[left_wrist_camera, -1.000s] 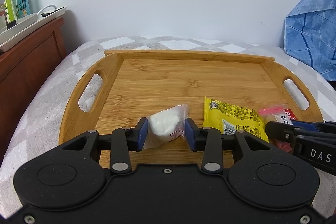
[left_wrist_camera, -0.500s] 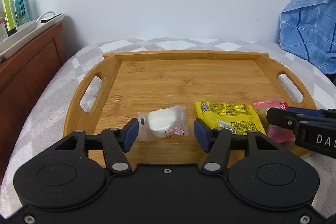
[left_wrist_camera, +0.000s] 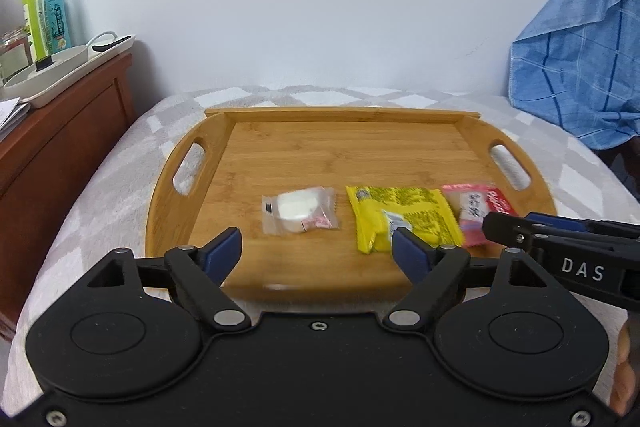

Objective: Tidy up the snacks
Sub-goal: 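Open both tools to release the sachet and pink packet on tray, then move both tools back toward the snack pile on the bedspread, then grasp brown chocolate bar with left tool while right tool grasps red wafer pack, then carry chocolate bar with left tool while right tool carries red wafer onto tray, then open both tools to release the chocolate bar and red wafer on tray, then move both tools back toward the snack pile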

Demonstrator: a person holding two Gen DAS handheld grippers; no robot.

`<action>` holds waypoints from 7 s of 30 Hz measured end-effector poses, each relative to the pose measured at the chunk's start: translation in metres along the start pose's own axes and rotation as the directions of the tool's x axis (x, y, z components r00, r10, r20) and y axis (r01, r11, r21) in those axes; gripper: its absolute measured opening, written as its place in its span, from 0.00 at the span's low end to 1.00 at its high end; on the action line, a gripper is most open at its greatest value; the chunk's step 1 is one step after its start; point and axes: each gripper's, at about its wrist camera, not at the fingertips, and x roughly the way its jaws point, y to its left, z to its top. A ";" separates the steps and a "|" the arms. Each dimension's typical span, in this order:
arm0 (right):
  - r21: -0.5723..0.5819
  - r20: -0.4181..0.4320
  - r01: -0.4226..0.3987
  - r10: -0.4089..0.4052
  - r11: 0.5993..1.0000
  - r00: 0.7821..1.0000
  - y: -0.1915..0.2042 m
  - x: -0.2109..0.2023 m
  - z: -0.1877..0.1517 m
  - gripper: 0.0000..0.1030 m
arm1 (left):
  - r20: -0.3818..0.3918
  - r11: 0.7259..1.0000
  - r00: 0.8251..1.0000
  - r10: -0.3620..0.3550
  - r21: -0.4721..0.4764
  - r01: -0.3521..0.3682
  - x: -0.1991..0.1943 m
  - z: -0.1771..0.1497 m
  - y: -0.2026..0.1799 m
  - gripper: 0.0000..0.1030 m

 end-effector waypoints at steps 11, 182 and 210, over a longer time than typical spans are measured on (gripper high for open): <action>-0.009 0.050 0.000 0.001 1.000 0.999 0.002 -0.032 -0.022 0.66 | 0.005 0.999 1.000 -0.030 -0.020 0.030 -0.045 -0.033 -0.002 0.84; 0.066 0.144 -0.091 0.081 0.994 0.986 -0.013 -0.008 0.023 0.67 | -0.023 1.000 1.000 0.008 -0.001 -0.008 -0.008 0.001 0.041 0.46; -0.011 0.138 -0.029 0.030 1.000 0.990 0.030 -0.080 -0.112 0.76 | -0.003 0.999 1.000 -0.019 -0.035 0.019 -0.092 -0.103 0.038 0.72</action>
